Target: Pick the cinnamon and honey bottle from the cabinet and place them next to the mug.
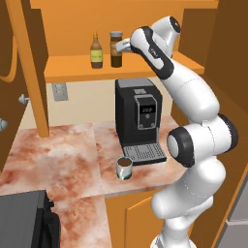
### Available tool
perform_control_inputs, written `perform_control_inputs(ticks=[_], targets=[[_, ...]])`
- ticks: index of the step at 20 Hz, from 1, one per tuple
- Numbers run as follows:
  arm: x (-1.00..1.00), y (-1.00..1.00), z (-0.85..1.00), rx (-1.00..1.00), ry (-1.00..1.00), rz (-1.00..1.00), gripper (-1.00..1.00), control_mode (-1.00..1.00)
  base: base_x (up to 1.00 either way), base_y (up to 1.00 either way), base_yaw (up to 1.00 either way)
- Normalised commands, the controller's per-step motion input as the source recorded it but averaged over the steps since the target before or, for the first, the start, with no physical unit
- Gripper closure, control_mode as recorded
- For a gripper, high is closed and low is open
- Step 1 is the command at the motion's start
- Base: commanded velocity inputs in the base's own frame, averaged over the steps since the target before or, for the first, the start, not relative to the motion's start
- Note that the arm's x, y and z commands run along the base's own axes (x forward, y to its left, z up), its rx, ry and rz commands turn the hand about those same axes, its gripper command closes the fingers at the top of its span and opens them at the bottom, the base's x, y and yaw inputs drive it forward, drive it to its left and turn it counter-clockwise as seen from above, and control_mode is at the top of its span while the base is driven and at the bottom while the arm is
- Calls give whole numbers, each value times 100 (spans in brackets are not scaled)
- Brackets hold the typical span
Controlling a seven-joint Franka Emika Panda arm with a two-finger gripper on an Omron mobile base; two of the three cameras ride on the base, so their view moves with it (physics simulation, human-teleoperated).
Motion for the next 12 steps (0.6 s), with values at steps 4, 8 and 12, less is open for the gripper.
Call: perform_control_inputs(ticks=[4,8,12], targets=[[0,11,-6,0,0,0,-100,-100,0,0,0],[0,8,-6,0,0,1,-100,-100,0,0,0],[0,3,-6,0,0,1,-100,-100,0,0,0]])
